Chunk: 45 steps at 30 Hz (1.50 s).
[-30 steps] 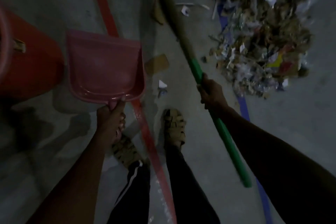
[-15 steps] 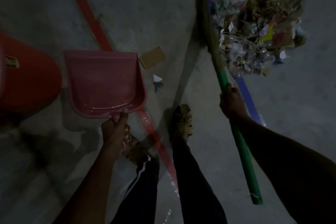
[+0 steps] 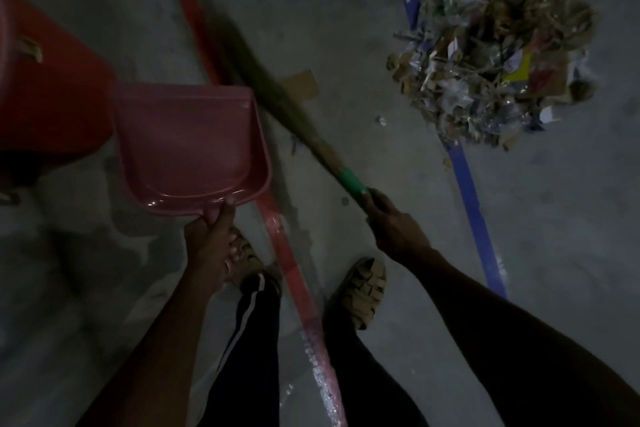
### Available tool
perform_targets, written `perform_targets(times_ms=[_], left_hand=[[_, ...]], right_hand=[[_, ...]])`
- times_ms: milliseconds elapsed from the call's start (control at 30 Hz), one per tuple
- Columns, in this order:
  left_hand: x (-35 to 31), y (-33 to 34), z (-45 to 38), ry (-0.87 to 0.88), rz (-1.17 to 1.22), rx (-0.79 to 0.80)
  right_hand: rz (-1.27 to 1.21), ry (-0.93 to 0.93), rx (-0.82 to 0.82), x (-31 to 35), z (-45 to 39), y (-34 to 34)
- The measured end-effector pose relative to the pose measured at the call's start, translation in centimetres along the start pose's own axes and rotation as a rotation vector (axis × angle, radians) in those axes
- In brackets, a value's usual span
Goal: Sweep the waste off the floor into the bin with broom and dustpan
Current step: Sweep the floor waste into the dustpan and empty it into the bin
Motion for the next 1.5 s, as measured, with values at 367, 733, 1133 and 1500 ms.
perform_targets(times_ms=[367, 733, 1133, 1500], left_hand=[[9.6, 2.0, 1.7, -0.044, 0.061, -0.029], [9.9, 6.2, 3.9, 0.003, 0.064, 0.021], [9.1, 8.7, 2.0, -0.048, -0.266, 0.106], [6.9, 10.5, 2.7, 0.060, -0.156, 0.121]], right_hand=[[0.001, 0.416, 0.016, -7.8, 2.6, -0.7], [-0.009, 0.196, -0.097, -8.8, 9.0, 1.0], [-0.022, 0.476, 0.020, -11.6, 15.0, 3.6], [0.186, 0.465, -0.120, -13.9, 12.4, -3.7]])
Point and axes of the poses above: each hand's wrist, its own z-axis away from the middle knuckle, its own y-axis out of the palm, x = y × z, the point moved 4 cm from there along -z, towards the middle knuckle, and after that the axes turned 13 degrees about -y, right-handed, at the moved point
